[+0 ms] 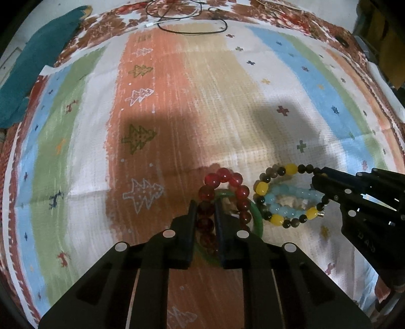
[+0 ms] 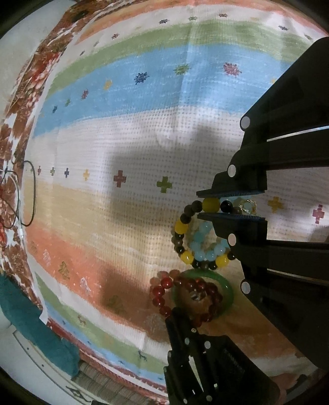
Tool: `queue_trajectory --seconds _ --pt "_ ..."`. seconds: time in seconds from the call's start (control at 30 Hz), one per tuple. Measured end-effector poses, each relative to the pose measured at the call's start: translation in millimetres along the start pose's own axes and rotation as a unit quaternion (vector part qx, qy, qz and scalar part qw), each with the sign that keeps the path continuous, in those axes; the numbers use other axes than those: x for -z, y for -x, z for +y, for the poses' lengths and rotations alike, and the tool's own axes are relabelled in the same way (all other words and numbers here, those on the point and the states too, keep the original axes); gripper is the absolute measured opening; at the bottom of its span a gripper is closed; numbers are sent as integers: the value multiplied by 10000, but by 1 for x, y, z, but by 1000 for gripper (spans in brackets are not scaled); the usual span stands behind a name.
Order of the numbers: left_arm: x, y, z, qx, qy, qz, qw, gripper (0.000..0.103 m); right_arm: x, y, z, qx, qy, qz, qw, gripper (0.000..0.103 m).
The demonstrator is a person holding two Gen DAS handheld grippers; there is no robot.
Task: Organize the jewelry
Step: 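Grasp the red bead bracelet with the left tool while the right tool grasps the yellow-black bead bracelet, then carry both bracelets into the silver tin and open both tools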
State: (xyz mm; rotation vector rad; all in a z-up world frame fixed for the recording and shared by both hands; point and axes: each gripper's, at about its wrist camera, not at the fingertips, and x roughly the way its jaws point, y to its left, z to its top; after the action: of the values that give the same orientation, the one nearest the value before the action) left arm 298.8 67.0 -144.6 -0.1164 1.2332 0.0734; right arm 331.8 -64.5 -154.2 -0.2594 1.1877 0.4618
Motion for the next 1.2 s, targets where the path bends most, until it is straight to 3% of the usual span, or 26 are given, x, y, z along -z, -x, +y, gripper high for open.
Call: queue_trajectory --seconds 0.7,1.2 --pt "15 52 -4 -102 110 -385 9991 13 12 51 9 -26 58 -428 9991 12" --pt "33 104 -9 166 145 -803 9965 13 28 93 13 -7 178 -825 9964 12"
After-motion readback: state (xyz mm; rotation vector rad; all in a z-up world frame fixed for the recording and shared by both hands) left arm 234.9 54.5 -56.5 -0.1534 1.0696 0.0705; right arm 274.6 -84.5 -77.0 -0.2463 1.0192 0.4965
